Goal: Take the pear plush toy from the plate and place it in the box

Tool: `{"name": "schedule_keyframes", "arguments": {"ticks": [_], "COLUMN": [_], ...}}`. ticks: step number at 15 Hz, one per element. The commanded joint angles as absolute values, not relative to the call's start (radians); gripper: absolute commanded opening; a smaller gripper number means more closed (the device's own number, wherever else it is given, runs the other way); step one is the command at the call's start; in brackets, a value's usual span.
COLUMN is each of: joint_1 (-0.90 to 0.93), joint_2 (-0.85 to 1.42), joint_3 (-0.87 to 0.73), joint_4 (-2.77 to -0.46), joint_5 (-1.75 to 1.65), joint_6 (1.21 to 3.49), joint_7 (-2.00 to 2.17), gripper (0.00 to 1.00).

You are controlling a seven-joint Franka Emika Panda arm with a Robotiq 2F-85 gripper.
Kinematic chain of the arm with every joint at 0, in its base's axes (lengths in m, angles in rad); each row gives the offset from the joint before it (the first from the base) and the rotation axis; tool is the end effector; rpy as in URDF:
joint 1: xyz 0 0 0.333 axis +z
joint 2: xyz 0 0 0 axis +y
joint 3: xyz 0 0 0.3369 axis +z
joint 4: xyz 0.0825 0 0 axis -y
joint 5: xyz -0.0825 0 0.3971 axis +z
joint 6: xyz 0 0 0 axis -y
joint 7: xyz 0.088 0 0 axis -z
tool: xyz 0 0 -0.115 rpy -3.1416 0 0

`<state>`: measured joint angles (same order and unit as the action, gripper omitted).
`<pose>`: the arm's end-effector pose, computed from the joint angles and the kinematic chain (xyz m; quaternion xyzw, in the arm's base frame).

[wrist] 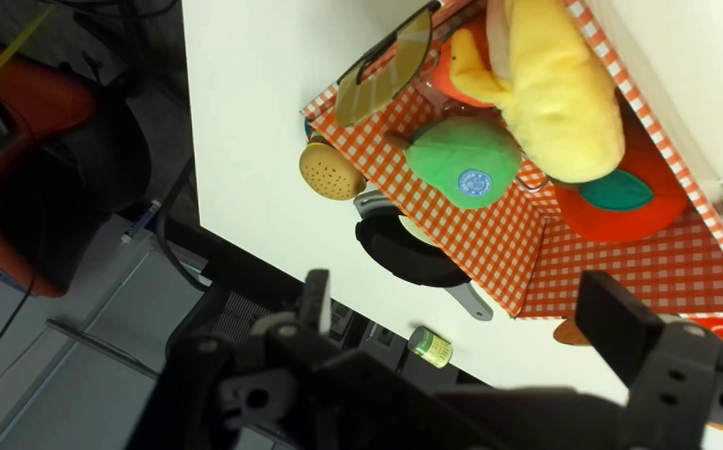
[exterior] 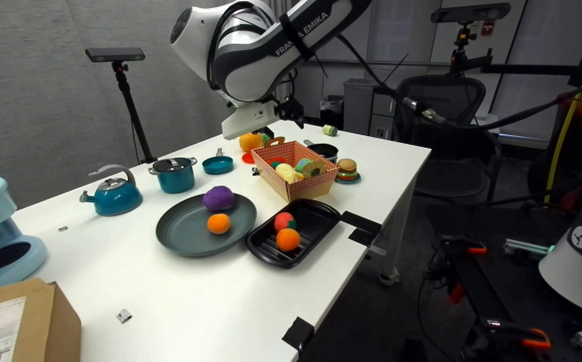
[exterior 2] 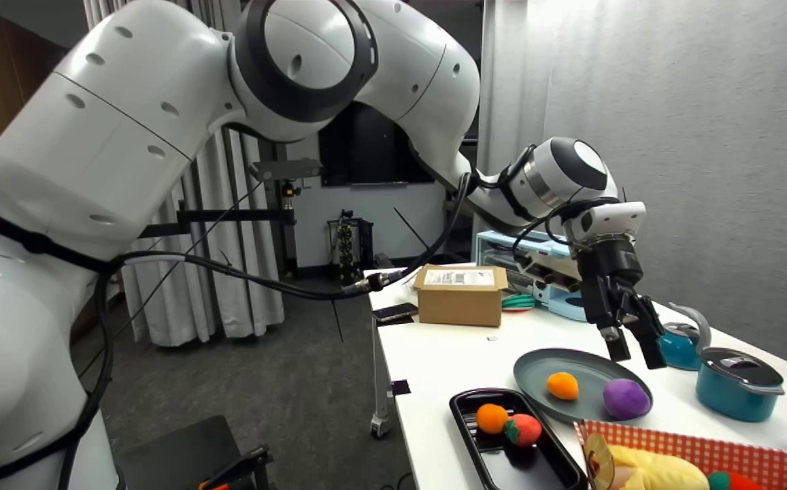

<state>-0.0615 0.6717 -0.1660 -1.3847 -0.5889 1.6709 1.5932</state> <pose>0.6861 -0.1948 0.3200 0.6371 -0.6736 0.0695 0.3681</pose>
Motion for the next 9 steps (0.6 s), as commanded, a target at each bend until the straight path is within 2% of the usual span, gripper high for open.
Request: {"name": "schedule_keyframes", "arguments": {"ticks": [1,9], "joint_1": [-0.053,-0.035], "joint_2": [0.637,0.673], "joint_3": [-0.171,-0.198], "joint_4": [-1.409,-1.388], "joint_5": [-0.529,-0.539], "joint_6": [1.680,1.674], "joint_7": [1.552,1.563], "gripper": [1.00,1.00]}}
